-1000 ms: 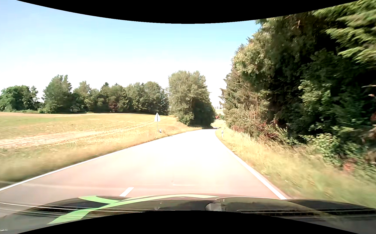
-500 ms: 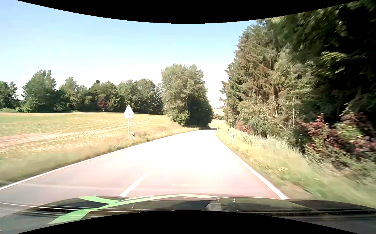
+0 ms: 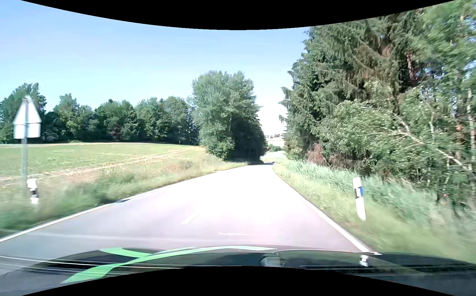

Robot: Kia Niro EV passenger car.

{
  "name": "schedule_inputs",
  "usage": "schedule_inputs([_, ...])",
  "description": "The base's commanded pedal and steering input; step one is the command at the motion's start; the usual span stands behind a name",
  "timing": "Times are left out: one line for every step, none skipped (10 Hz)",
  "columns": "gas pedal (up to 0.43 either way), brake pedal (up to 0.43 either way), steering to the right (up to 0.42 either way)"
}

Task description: Follow the waypoints while adhering to traffic rules and regulations

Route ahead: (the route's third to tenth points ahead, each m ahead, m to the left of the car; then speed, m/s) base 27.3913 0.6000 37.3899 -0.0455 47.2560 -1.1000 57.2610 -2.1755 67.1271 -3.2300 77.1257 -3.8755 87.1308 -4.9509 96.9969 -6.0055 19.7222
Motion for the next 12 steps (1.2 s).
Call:
schedule_inputs([0.138, 0.0, 0.008])
schedule_inputs([0.15, 0.0, 0.008])
schedule_inputs([0.15, 0.0, 0.008])
schedule_inputs([0.15, 0.0, 0.009])
schedule_inputs([0.157, 0.0, 0.009])
schedule_inputs([0.169, 0.0, 0.009])
schedule_inputs([0.169, 0.0, 0.009])
schedule_inputs([0.169, 0.0, 0.009])
schedule_inputs([0.177, 0.0, 0.009])
schedule_inputs([0.177, 0.0, 0.009])
schedule_inputs([0.177, 0.0, 0.009])
schedule_inputs([0.177, 0.0, 0.009])
